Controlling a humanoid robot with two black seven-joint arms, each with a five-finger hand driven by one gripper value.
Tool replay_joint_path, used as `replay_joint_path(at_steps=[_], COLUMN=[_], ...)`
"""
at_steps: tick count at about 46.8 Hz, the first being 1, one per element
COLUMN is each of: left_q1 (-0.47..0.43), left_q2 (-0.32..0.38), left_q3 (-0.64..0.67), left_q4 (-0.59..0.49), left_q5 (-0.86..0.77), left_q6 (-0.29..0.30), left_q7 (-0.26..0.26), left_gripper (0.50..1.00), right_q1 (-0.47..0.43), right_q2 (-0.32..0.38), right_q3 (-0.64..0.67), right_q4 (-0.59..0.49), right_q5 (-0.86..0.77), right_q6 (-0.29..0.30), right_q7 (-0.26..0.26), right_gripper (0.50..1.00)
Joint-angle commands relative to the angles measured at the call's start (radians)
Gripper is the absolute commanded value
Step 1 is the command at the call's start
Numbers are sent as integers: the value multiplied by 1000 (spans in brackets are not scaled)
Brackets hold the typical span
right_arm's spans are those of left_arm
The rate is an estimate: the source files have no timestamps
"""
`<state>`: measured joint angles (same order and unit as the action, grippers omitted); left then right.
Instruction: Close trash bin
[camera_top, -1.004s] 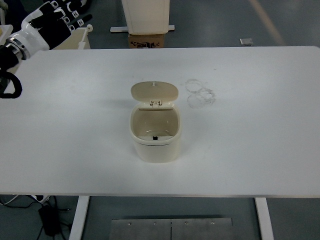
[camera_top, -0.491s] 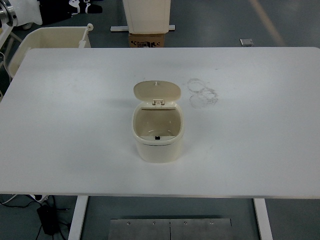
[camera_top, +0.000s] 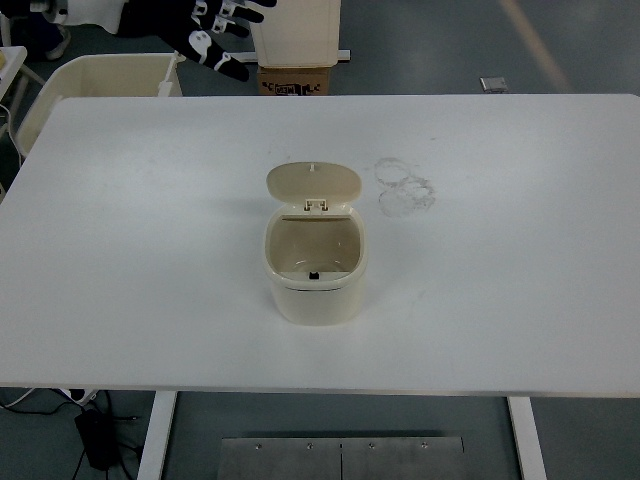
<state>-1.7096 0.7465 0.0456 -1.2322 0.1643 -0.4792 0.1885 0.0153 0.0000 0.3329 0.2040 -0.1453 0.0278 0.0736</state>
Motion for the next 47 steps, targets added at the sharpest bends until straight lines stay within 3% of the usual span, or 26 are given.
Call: replay_joint_path(at_steps=[1,13,21,47], left_q1=[-21,-39,-64,-70], left_q2=[-1,-26,-32,-84], left_q3=[37,100,100,114], left_q4=[-32,-43,-102,-170], left_q5=[30,169,176,210], left_q6=[-9,-81,-132,-132], left_q7=[14,16,17,37], left_gripper=[1000,1000,1000,1000], right_q1=[0,0,0,0], right_q2=[0,0,0,0], right_q3=[0,0,0,0], right_q4=[0,0,0,0], right_q5=[1,0,0,1], right_q6=[0,0,0,0], right_q7=[0,0,0,0], right_gripper=[993,993,993,993])
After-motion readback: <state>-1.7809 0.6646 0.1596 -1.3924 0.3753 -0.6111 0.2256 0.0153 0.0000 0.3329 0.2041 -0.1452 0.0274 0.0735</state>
